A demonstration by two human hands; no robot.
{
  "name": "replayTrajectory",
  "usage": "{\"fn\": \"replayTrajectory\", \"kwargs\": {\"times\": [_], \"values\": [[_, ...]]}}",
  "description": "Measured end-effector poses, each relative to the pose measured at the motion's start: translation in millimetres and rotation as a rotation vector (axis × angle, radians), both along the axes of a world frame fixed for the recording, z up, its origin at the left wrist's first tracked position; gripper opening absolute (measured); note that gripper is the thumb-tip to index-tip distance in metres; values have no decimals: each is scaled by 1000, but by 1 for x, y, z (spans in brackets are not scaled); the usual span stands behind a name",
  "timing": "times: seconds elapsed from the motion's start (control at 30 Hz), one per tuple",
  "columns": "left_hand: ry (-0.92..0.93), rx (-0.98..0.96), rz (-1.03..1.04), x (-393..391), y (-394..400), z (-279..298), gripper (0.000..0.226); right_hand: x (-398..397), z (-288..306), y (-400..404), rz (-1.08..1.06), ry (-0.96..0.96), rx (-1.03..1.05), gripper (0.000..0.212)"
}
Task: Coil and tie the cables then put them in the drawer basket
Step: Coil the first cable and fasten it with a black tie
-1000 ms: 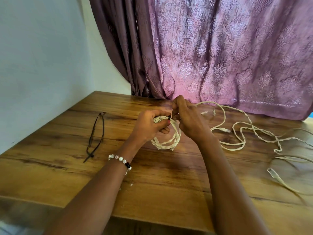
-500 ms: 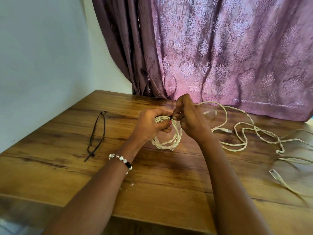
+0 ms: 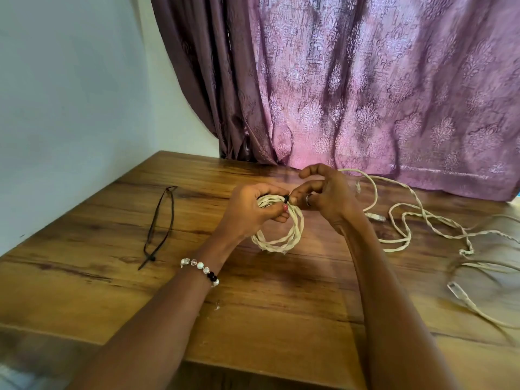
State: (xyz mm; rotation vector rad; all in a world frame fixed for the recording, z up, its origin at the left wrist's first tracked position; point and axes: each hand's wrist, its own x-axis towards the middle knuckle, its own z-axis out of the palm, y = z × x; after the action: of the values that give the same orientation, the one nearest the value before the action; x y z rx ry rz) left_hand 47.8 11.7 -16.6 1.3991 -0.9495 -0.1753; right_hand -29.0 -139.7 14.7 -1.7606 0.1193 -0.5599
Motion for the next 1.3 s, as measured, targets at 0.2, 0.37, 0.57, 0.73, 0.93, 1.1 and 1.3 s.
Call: {"fn": "replayTrajectory", "kwargs": {"times": [0.2, 0.37, 0.57, 0.73, 0.93, 1.1, 1.3], "values": [[13, -69, 11, 1, -1, 1, 25, 5, -11, 2, 73, 17, 426, 18], [-11, -66, 37, 4, 1, 2, 25, 3, -10, -3, 44, 119, 279, 6], [-59, -15, 28, 7, 1, 1, 27, 3, -11, -3, 35, 143, 354, 11], [-193, 27, 52, 4, 3, 4, 29, 2, -11, -1, 59, 149, 449, 15], [-284, 28, 97, 3, 2, 3, 31, 0, -11, 2, 77, 132, 539, 12], [-247, 8, 89, 4, 0, 0, 34, 2, -15, 0, 151, 123, 627, 25], [-227, -6, 82, 2, -1, 1, 32, 6, -18, -2, 219, 152, 650, 50]]}}
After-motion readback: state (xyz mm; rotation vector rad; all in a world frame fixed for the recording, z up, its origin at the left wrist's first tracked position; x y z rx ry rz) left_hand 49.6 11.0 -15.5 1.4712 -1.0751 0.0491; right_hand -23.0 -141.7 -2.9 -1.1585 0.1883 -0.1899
